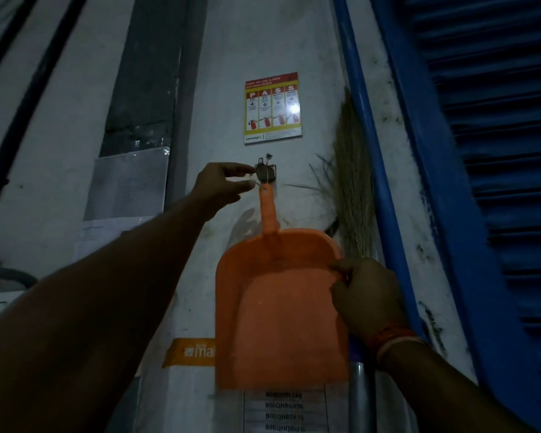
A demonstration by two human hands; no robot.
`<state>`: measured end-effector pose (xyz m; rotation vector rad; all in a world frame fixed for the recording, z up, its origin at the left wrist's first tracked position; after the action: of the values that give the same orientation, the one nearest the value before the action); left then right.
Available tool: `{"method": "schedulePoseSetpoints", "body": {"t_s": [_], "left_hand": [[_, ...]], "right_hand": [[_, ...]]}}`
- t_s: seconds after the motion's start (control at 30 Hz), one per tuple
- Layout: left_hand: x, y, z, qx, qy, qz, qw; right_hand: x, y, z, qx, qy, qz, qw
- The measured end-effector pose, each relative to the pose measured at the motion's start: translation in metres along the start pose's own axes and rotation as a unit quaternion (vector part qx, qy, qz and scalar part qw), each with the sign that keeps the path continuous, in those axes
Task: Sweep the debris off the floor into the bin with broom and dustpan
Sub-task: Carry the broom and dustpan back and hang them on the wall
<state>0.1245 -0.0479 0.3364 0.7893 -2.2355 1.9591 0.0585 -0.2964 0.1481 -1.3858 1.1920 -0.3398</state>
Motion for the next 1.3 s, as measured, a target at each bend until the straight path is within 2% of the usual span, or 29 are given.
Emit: {"method": "schedulePoseSetpoints", "body": {"t_s": [0.13, 0.33, 0.57, 0.7, 0.87, 1.13, 1.2, 1.3], "left_hand": [[0.011, 0.031, -0.006, 0.031, -0.037, 0.02, 0.999], [0.032, 0.094, -0.005, 0.032, -0.073, 0.048, 0.996], [0.032, 0.176, 0.016, -0.038, 0.021, 0.029, 0.999], [0.035, 0.218, 0.02, -0.046, 0.113, -0.011, 0.992], [0.042, 0.264, 0.02, -0.088, 0.17, -0.055, 0.98], [0.038, 0.352, 0.014, -0.189, 0.319, -0.116, 0.922], [0.046, 0.369, 0.009, -0.215, 0.352, -0.115, 0.904], [0.062, 0.388, -0.004, -0.256, 0.355, -0.091, 0.895]], "right_hand": [[-0.005, 0.012, -0.014, 0.01, -0.036, -0.026, 0.999], [-0.011, 0.031, -0.026, -0.014, -0.091, -0.034, 0.995], [-0.023, 0.043, -0.039, -0.028, -0.118, -0.051, 0.991], [-0.044, 0.05, -0.047, -0.017, -0.133, -0.054, 0.989], [-0.079, 0.058, -0.057, 0.016, -0.144, -0.05, 0.988], [-0.132, 0.081, -0.065, 0.069, -0.181, -0.002, 0.981], [-0.142, 0.09, -0.067, 0.085, -0.184, 0.006, 0.979], [-0.155, 0.102, -0.07, 0.1, -0.191, 0.023, 0.976]]}}
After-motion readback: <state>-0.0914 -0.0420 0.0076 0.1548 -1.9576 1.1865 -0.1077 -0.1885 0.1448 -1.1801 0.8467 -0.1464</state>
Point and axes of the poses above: each hand's wrist, its own y-axis away from the middle knuckle, its own z-axis out of the palm, x = y × z, the point moved 7 cm from there along -y, towards the middle knuckle, and after that the axes turned 2 degrees about y, right-handed, at the moved point
